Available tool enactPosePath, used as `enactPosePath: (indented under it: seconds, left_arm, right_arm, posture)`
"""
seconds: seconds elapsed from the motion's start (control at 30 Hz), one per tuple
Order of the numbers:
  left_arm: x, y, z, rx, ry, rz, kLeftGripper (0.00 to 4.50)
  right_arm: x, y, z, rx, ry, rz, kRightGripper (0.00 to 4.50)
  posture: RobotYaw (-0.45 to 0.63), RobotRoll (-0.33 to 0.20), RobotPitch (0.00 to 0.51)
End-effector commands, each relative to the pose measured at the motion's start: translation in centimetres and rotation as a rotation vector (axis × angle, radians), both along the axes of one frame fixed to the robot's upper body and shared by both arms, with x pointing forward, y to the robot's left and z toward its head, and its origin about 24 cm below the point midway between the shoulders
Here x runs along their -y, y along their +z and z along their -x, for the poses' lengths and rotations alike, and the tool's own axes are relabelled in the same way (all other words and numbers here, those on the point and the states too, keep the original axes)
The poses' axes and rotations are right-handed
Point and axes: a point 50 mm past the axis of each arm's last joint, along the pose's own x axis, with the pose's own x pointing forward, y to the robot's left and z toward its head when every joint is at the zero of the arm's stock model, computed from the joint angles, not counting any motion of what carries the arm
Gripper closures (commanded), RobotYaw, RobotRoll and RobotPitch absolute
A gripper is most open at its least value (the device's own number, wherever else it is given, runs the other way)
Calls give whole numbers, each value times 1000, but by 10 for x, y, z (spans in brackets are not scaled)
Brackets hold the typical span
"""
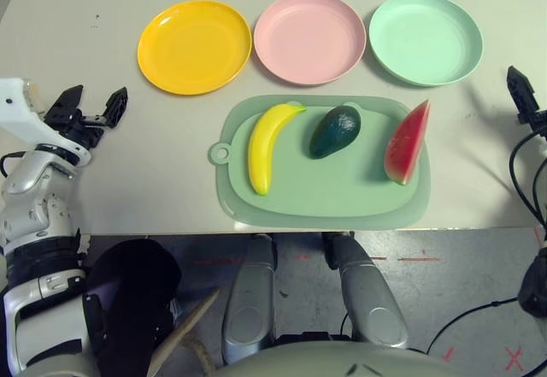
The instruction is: Place the fruits into color-matched plates.
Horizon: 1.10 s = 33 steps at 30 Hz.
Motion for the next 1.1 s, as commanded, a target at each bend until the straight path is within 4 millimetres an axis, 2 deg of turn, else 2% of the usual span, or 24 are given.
enactPosePath:
  seconds: [0.03, 0.37, 0.47, 0.63, 0.8, 0.97, 1.1]
  left_arm:
    - [-5, -2, 5, -8, 18, -3, 47]
    - [-7, 4, 3, 3, 19, -11, 47]
    - [-8, 8, 3, 3, 4, -22, 47]
    - [-1, 25, 7, 56, -230, -30, 47]
    - [19, 24, 14, -24, -567, -76, 47]
    - [41, 41, 22, -8, -912, -69, 47]
    - [57, 42, 22, -55, -1101, -164, 47]
  right_arm:
    - [3, -9, 3, -25, -11, -14, 0]
    - [2, -9, 2, -16, -10, -22, 0]
    - [-2, -12, 3, -36, 40, -9, 0]
    - [-10, -5, 8, -104, 217, 4, 0]
    - [-13, 20, 15, -166, 337, 123, 0]
    - [-9, 85, 10, -162, 237, 417, 0]
    - [-29, 118, 0, -188, 262, 712, 0]
  posture:
    - [4, 0, 470]
    - [6, 0, 450]
    - [21, 0, 444]
    - [11, 0, 424]
    - [7, 0, 388]
    - [-24, 0, 380]
    - [-42, 0, 378]
